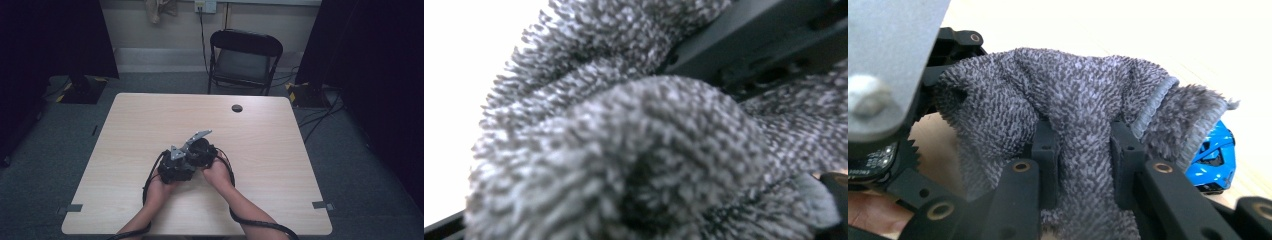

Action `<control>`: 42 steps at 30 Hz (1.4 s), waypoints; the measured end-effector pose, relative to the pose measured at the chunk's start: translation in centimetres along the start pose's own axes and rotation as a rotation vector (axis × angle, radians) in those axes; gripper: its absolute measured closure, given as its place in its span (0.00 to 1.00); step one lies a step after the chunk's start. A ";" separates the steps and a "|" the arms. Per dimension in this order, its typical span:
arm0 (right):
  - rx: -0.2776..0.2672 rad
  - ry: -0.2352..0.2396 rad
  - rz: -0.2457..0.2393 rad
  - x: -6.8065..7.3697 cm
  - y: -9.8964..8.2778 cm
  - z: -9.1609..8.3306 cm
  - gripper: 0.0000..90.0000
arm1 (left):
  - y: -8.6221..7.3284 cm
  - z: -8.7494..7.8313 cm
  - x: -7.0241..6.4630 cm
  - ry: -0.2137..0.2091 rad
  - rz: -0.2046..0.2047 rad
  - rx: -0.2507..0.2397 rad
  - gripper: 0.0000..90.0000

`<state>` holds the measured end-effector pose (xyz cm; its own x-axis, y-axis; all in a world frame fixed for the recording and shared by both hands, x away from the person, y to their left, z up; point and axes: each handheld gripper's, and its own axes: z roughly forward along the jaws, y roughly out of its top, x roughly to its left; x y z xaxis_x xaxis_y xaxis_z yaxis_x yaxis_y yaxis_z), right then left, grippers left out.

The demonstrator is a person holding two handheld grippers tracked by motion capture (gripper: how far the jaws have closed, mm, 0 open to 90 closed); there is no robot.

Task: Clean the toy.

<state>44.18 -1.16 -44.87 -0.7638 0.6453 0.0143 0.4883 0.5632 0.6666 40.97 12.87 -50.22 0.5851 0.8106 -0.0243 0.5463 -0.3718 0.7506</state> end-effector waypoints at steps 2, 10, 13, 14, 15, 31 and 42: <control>0.004 -0.006 -0.008 0.0 0.1 0.0 0.79 | 0.0 0.0 0.0 -0.001 0.002 0.001 0.27; 0.012 -0.019 -0.007 -0.5 0.4 0.1 0.79 | 0.1 0.0 0.1 0.001 0.012 0.010 0.27; 0.013 -0.028 0.003 -0.9 0.5 0.1 0.79 | 0.1 0.0 0.0 -0.001 0.011 0.009 0.27; 0.015 -0.034 0.005 -1.1 0.5 0.1 0.79 | 0.1 0.0 0.0 0.000 0.011 0.009 0.27; 0.015 -0.034 0.011 -1.3 0.5 0.1 0.79 | 0.1 0.0 0.0 -0.001 0.011 0.009 0.27; 0.044 -0.081 0.095 -4.9 0.5 0.6 0.79 | 0.0 0.0 0.0 -0.001 0.010 0.008 0.27; 0.049 -0.110 0.132 -6.6 0.5 1.2 0.79 | 0.0 0.0 0.0 0.000 0.011 0.008 0.27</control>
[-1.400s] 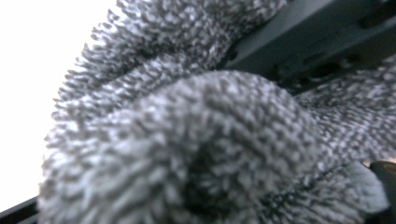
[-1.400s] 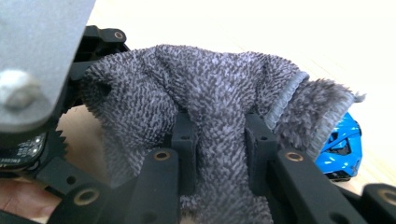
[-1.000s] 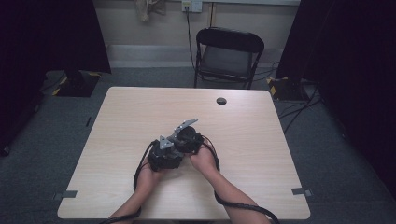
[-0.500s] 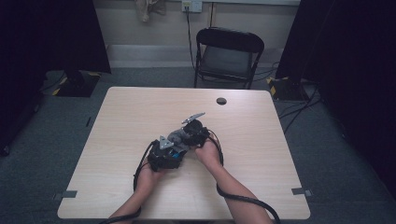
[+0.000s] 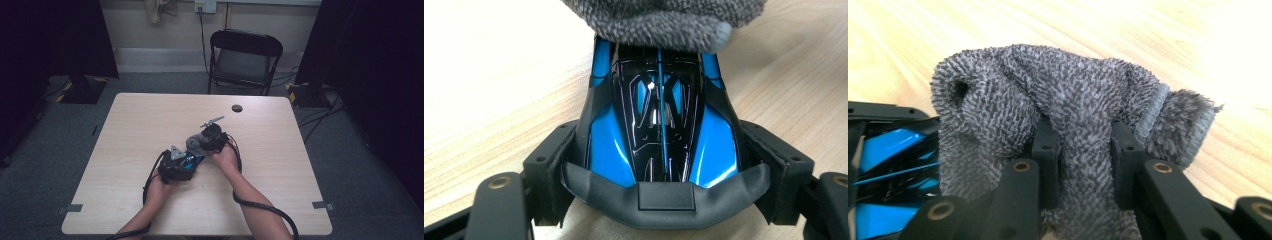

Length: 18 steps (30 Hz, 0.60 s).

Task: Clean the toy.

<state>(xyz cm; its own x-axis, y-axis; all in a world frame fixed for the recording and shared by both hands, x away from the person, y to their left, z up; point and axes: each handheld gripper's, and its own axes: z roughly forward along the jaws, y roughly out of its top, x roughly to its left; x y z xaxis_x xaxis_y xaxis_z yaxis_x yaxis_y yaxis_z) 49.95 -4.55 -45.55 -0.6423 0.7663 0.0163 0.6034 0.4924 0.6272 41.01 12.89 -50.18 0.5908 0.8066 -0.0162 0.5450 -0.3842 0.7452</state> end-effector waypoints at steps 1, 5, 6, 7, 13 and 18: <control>0.001 -0.004 0.008 -0.1 0.0 0.1 0.79 | 0.0 0.0 0.0 0.000 -0.001 -0.002 0.27; 0.001 -0.005 0.032 -0.7 0.0 0.3 0.79 | 0.0 0.0 0.0 0.000 0.000 -0.002 0.27; 0.000 -0.006 0.036 -0.8 -0.1 0.3 0.79 | 0.0 0.0 0.0 -0.001 0.000 -0.001 0.27; -0.001 -0.006 0.042 -1.0 -0.1 0.4 0.79 | 0.0 0.0 0.0 -0.001 -0.001 -0.002 0.27; -0.014 -0.021 0.065 -1.4 -0.2 0.5 0.79 | 0.0 0.0 0.0 -0.001 0.000 0.000 0.27; -0.023 -0.033 0.090 -2.0 -0.3 0.5 0.79 | 0.0 0.0 0.0 -0.001 0.000 -0.002 0.27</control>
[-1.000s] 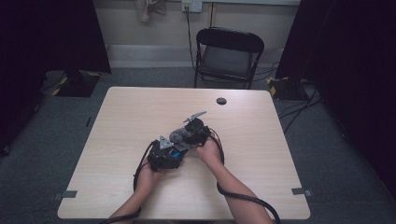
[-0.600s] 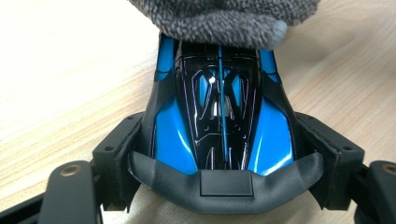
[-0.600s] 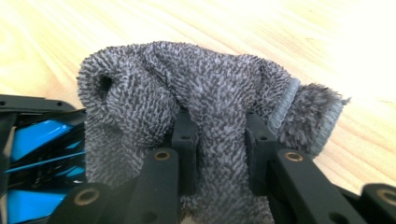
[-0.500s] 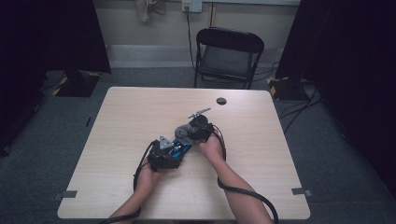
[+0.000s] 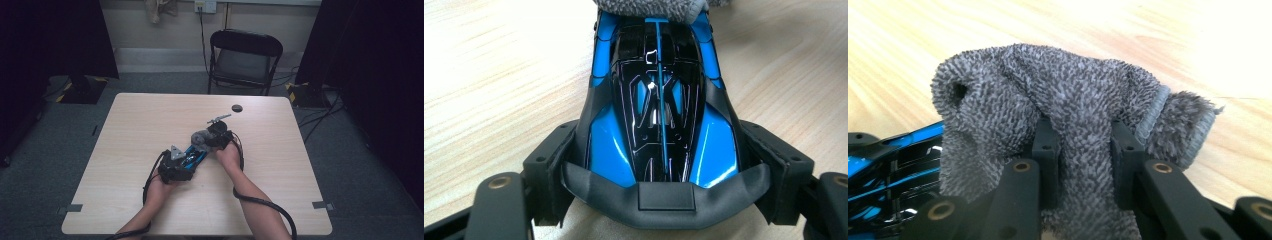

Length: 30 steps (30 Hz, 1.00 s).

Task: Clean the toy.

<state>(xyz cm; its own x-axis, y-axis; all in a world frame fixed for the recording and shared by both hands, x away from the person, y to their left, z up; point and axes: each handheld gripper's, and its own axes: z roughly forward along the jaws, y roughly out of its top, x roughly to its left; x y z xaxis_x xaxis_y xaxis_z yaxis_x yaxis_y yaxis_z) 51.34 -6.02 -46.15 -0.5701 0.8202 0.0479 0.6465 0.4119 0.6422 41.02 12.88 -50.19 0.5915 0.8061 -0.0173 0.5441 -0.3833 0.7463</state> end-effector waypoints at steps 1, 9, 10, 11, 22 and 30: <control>0.000 -0.007 -0.004 -0.1 0.0 -0.1 0.79 | 0.0 0.0 0.0 0.000 0.002 0.004 0.27; -0.027 -0.006 0.012 -1.6 -0.1 -1.8 0.80 | 0.0 0.0 0.0 -0.001 0.001 0.004 0.27; -0.029 0.000 0.014 -1.8 -0.1 -2.1 0.80 | 0.0 0.0 0.0 0.000 0.000 0.001 0.27; -0.032 -0.006 0.011 -2.0 -0.3 -2.4 0.80 | 0.0 0.0 0.0 -0.001 0.001 0.004 0.27; -0.049 -0.017 0.015 -3.6 -2.0 -5.4 0.80 | 0.0 0.0 0.0 -0.001 -0.001 0.003 0.27; -0.050 -0.010 0.004 -3.9 -3.3 -6.9 0.80 | 0.0 0.0 0.0 -0.001 0.000 0.004 0.27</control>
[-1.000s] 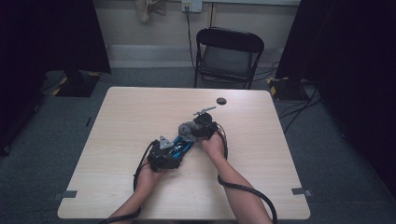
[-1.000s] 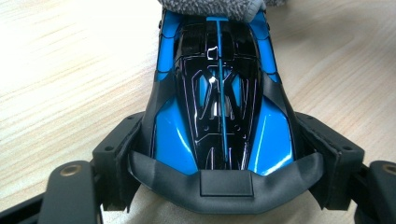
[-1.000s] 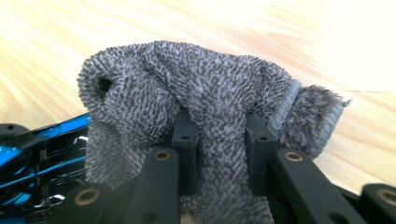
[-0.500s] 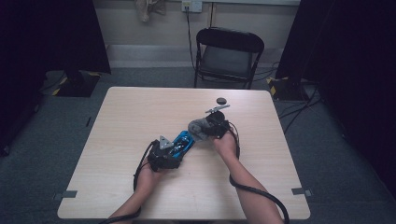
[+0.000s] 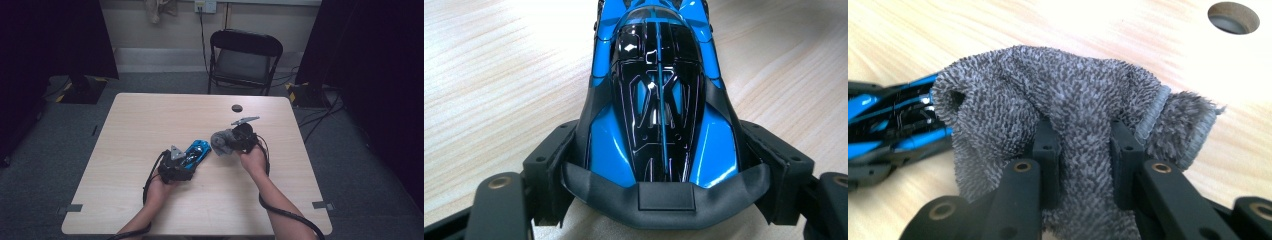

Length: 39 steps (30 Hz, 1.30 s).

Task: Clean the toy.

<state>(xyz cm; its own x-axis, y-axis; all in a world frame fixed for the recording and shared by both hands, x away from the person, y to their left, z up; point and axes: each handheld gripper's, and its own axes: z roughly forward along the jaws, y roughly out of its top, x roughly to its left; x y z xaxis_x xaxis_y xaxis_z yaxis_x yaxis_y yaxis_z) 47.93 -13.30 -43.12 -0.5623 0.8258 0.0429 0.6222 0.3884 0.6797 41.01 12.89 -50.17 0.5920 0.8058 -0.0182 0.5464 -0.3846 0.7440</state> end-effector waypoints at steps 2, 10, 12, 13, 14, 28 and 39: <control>0.005 0.006 -0.002 0.0 -0.5 -0.2 0.80 | 0.0 0.0 0.0 0.000 0.000 0.000 0.27; 0.028 0.026 -0.010 0.1 -3.2 -0.4 0.80 | 0.0 0.0 0.0 -0.001 0.000 0.001 0.27; 0.036 0.026 -0.014 0.1 -3.5 -0.3 0.80 | 0.0 0.0 0.0 -0.001 -0.001 0.001 0.27; 0.039 0.025 -0.012 0.0 -3.8 -0.2 0.80 | 0.0 0.0 0.0 -0.003 -0.001 0.002 0.27; 0.042 0.026 -0.010 0.0 -4.0 -0.2 0.80 | 0.0 0.0 0.1 -0.002 -0.001 0.001 0.26; 0.064 0.036 -0.006 0.1 -5.7 0.8 0.79 | 0.1 -0.2 0.1 -0.001 0.005 0.023 0.22; 0.069 0.043 0.007 0.0 -5.8 0.9 0.79 | 0.8 -1.5 0.5 -0.026 0.001 0.014 0.23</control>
<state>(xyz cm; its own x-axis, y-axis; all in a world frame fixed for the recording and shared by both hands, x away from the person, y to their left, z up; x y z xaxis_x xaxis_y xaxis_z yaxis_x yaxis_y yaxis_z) 44.83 -15.22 -47.72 -0.5797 0.8109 0.0804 0.6617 0.4108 0.6272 40.87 13.66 -48.53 0.6079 0.7932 -0.0349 0.5539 -0.3922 0.7345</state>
